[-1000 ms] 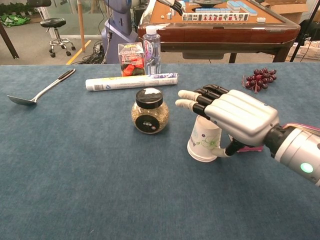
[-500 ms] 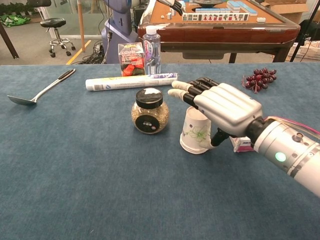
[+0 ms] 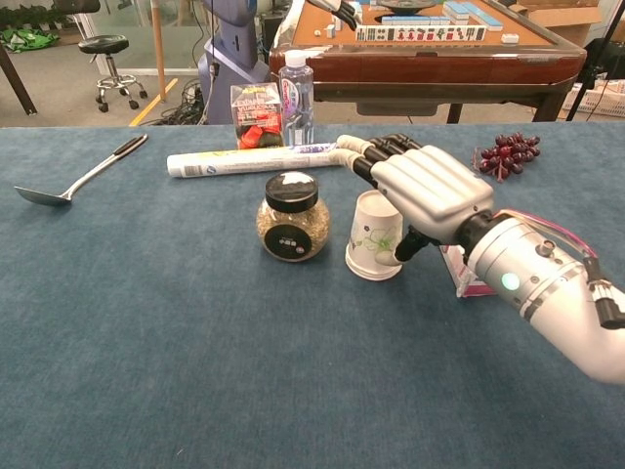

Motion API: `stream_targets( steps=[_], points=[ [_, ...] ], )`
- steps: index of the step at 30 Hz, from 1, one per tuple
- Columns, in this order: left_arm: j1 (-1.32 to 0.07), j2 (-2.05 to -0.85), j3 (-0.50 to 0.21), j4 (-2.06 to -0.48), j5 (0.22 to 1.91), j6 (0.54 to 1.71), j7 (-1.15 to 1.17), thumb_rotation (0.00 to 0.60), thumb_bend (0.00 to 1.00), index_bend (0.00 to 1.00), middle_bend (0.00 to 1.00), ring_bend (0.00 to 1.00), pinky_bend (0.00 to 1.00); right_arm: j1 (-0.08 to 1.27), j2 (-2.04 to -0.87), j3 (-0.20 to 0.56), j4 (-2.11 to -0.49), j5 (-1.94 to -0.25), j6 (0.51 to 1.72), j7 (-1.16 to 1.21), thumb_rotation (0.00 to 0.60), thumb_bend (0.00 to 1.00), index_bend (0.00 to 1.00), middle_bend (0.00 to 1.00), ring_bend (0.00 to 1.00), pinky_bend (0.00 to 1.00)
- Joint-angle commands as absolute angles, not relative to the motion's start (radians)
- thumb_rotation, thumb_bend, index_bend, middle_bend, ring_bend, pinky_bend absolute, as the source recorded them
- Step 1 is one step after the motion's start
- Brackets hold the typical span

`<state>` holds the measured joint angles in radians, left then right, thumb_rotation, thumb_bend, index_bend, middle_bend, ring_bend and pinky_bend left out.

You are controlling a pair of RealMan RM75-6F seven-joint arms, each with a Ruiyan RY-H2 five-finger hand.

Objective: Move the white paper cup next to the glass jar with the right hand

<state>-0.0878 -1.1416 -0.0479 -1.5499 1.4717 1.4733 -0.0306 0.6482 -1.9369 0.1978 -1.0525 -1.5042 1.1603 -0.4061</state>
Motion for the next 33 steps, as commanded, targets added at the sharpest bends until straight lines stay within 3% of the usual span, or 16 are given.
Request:
stream_targets(
  steps=[1,6,11,18,25,33],
  points=[
    [-0.088,-1.141,-0.048,-1.550,1.472,1.473,-0.031,0.600,0.09,0.50,0.48,0.49,0.66,0.656,-1.945,0.209,-1.034,-1.489,1.163,-0.407,0.600,0.00,0.00,0.00,0.00,0.04],
    [-0.087,-1.141,-0.048,-1.550,1.471,1.474,-0.032,0.600,0.09,0.50,0.48,0.49,0.66,0.659,-1.936,0.210,-1.040,-1.479,1.167,-0.410,0.600,0.00,0.00,0.00,0.00,0.04],
    [-0.087,-1.140,-0.048,-1.549,1.470,1.473,-0.032,0.600,0.09,0.50,0.48,0.49,0.66,0.629,-1.857,0.173,-1.153,-1.490,1.182,-0.438,0.600,0.00,0.00,0.00,0.00,0.04],
    [-0.084,-1.137,-0.048,-1.559,1.474,1.480,-0.021,0.600,0.09,0.50,0.48,0.49,0.66,0.551,-1.655,0.114,-1.421,-1.501,1.234,-0.537,0.600,0.00,0.00,0.00,0.00,0.04],
    [-0.080,-1.132,-0.045,-1.578,1.484,1.494,0.010,0.600,0.09,0.50,0.48,0.49,0.66,0.443,-1.431,0.076,-1.707,-1.407,1.293,-0.739,0.600,0.00,0.00,0.00,0.00,0.04],
    [-0.072,-1.128,-0.044,-1.598,1.505,1.525,0.039,0.600,0.09,0.50,0.48,0.49,0.66,0.333,-1.261,0.027,-1.857,-1.352,1.384,-0.781,0.600,0.00,0.00,0.00,0.00,0.04]
  ],
)
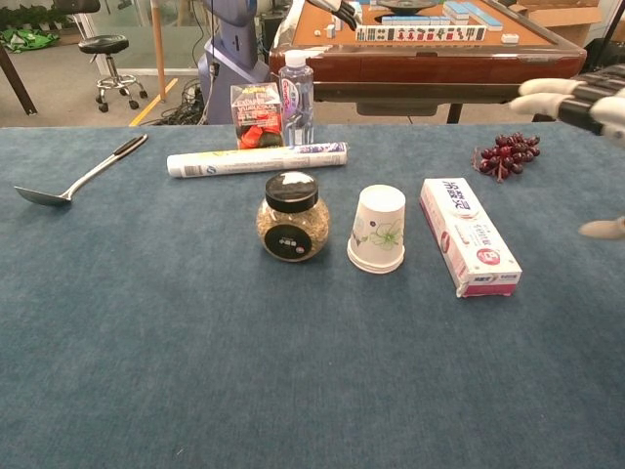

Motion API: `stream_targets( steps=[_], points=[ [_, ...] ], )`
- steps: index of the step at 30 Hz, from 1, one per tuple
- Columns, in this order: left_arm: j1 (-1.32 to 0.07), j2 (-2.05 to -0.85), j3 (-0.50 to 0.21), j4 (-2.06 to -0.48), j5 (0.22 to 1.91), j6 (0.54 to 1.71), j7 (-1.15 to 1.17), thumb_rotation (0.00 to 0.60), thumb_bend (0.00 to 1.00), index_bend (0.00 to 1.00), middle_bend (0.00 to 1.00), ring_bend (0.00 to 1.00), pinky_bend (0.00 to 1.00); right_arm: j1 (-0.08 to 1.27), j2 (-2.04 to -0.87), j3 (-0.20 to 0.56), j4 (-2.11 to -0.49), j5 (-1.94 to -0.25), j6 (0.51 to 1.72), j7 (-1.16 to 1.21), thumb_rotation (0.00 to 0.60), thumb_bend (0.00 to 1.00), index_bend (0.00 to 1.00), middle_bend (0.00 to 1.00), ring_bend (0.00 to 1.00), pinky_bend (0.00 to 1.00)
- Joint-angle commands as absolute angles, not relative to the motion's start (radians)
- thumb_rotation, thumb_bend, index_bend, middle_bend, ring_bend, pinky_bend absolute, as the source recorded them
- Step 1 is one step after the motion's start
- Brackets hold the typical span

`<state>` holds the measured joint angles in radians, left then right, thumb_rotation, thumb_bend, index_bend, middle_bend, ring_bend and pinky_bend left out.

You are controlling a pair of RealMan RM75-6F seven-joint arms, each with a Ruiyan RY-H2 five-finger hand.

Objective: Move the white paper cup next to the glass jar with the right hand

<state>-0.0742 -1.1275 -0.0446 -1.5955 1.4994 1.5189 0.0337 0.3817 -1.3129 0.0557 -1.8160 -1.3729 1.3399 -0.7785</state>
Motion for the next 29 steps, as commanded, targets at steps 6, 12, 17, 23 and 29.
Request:
stream_targets(
  steps=[6,12,17,23,29],
  points=[
    [-0.066,-1.134,-0.044,-1.599,1.528,1.552,0.054,0.600,0.09,0.48,0.48,0.47,0.65,0.248,-1.196,-0.020,-1.873,-1.368,1.452,-0.713,0.600,0.00,0.00,0.00,0.00,0.04],
    [-0.061,-1.129,-0.043,-1.605,1.535,1.564,0.060,0.600,0.09,0.46,0.48,0.46,0.64,0.161,-1.174,-0.049,-1.853,-1.378,1.530,-0.623,0.600,0.00,0.07,0.01,0.00,0.04],
    [-0.063,-1.125,-0.043,-1.613,1.534,1.558,0.067,0.600,0.09,0.46,0.48,0.46,0.64,0.116,-1.170,-0.048,-1.815,-1.349,1.547,-0.567,0.600,0.00,0.08,0.02,0.00,0.04],
    [-0.072,-1.128,-0.042,-1.614,1.539,1.544,0.074,0.600,0.09,0.46,0.48,0.46,0.64,0.112,-1.153,-0.025,-1.803,-1.351,1.537,-0.526,0.600,0.00,0.08,0.02,0.00,0.04],
    [-0.083,-1.135,-0.035,-1.610,1.533,1.512,0.077,0.600,0.09,0.46,0.48,0.46,0.64,0.118,-1.151,-0.007,-1.795,-1.334,1.498,-0.496,0.600,0.00,0.08,0.02,0.00,0.04]
  ],
)
